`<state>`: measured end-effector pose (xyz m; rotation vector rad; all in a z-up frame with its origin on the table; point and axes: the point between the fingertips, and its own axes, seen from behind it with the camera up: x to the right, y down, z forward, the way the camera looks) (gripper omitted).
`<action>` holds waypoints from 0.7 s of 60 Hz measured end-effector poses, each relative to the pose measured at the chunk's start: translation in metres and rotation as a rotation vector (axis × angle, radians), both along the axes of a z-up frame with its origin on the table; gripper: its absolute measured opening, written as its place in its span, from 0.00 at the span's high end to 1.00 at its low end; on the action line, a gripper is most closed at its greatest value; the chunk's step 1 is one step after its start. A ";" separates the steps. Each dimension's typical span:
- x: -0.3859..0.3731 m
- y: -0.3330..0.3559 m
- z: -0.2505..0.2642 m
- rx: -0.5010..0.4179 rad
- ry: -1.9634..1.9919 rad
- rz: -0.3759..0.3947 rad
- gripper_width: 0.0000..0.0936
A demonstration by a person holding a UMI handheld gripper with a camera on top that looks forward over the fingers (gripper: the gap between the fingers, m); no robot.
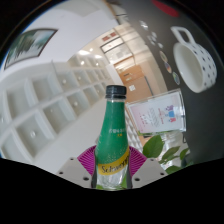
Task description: Pour water
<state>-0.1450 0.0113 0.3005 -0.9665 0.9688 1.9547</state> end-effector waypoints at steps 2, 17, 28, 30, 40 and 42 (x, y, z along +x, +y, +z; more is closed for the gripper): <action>0.005 0.009 -0.010 -0.024 0.071 0.008 0.57; 0.027 0.031 -0.063 -0.143 0.295 0.035 0.57; 0.016 0.030 -0.057 -0.140 0.300 0.086 0.57; 0.015 0.029 -0.050 -0.126 0.290 0.093 0.57; 0.036 -0.005 0.018 0.041 -0.018 0.021 0.57; 0.033 0.002 0.034 0.084 -0.131 -0.024 0.57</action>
